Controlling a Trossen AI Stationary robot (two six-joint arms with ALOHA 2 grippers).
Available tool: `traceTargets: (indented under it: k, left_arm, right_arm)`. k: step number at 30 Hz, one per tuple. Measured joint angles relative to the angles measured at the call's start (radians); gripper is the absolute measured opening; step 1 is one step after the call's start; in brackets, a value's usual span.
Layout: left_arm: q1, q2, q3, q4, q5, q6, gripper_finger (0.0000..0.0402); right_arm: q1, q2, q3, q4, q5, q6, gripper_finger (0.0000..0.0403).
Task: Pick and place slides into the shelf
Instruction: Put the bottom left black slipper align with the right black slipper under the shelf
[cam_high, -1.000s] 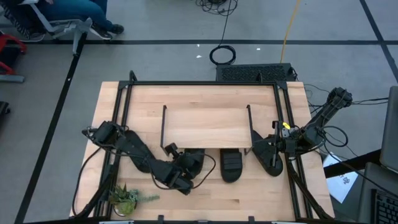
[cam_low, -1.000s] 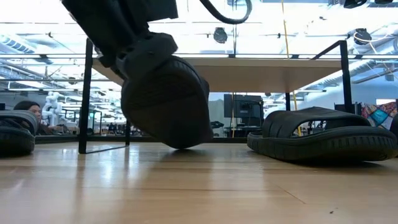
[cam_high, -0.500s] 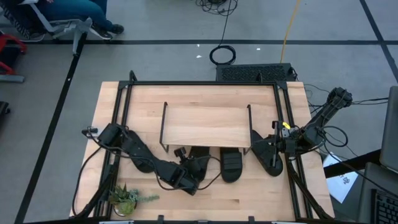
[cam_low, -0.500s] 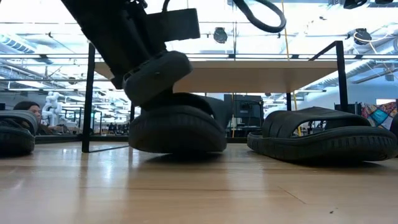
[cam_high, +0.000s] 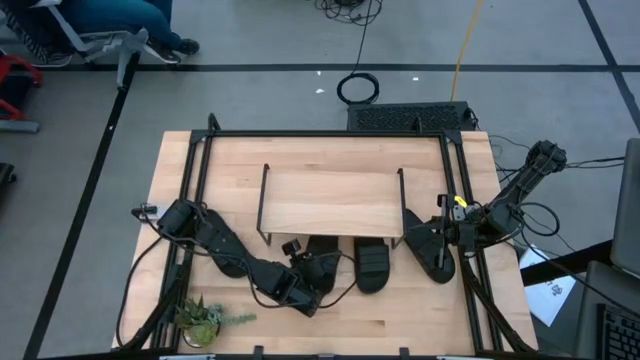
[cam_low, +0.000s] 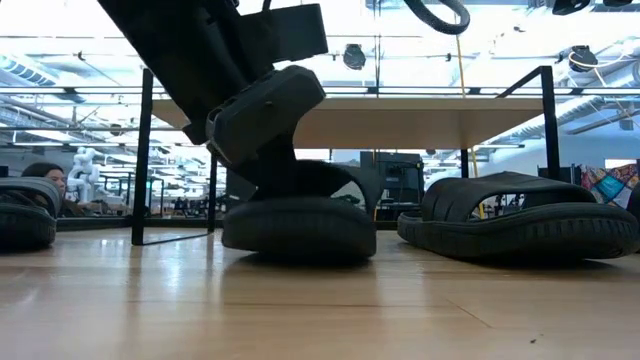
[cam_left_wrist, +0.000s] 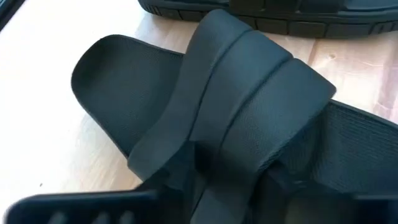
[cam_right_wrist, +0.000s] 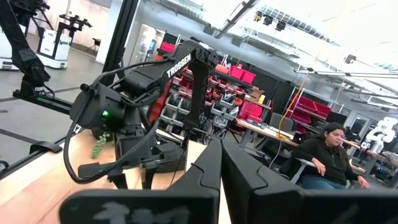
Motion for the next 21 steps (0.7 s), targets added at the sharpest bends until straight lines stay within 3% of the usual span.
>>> traceTargets:
  k: [9, 16, 21]
  left_arm:
    - [0.0, -0.002, 0.001, 0.015, 0.038, 0.047, 0.024]
    - [-0.013, -0.009, 0.001, 0.018, 0.054, 0.113, 0.0275]
    - [-0.028, -0.048, 0.0, 0.017, 0.072, 0.137, 0.0278]
  right_arm:
    - [0.0, 0.0, 0.0, 0.0, 0.0, 0.0, 0.0]
    - [0.0, 0.0, 0.0, 0.0, 0.0, 0.0, 0.0]
    - [0.0, 0.0, 0.0, 0.0, 0.0, 0.0, 0.0]
